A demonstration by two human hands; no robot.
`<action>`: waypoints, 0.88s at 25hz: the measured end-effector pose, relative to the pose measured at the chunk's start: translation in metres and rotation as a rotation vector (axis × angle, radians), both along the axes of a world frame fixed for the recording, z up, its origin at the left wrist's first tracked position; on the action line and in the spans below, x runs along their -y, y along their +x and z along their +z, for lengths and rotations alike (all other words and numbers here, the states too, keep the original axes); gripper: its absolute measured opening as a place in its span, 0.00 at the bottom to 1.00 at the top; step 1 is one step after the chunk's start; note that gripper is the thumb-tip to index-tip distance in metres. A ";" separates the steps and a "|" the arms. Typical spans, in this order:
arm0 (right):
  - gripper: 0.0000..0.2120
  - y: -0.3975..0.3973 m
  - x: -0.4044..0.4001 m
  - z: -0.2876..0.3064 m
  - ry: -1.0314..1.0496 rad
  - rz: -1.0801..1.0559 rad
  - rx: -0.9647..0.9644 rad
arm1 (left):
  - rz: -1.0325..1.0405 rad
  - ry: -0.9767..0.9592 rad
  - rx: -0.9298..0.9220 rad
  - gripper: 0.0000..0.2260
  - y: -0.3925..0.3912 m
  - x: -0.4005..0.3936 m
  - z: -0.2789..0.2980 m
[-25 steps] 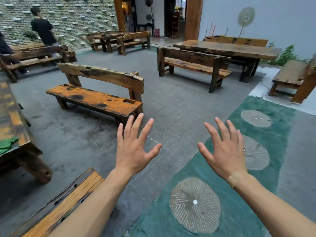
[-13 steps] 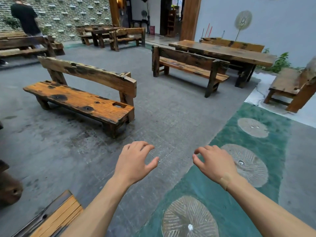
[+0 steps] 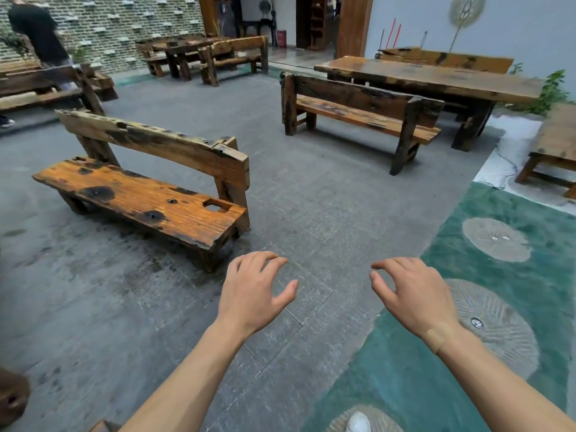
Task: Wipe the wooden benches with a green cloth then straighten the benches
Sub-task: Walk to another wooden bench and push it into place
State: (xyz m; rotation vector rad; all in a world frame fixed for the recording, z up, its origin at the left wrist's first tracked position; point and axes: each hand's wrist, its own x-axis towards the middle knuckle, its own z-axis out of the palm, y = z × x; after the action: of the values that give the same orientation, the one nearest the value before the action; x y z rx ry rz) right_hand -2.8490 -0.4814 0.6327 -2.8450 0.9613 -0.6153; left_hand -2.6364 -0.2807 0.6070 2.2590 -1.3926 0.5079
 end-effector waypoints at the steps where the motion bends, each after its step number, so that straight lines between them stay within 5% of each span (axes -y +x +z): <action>1: 0.10 0.010 0.021 -0.004 0.001 -0.009 0.005 | -0.007 0.009 0.005 0.21 0.011 0.019 -0.004; 13: 0.09 0.176 0.329 -0.006 0.068 0.047 0.057 | 0.038 0.084 0.017 0.23 0.169 0.316 0.000; 22: 0.16 0.401 0.486 -0.016 0.002 0.212 0.085 | 0.147 -0.028 0.003 0.22 0.363 0.465 -0.017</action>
State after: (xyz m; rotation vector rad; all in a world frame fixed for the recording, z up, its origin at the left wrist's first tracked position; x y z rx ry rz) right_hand -2.4476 -0.9677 0.6169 -2.8407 0.6358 -0.7032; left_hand -2.2733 -0.7453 0.5904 2.3499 -1.2181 0.5750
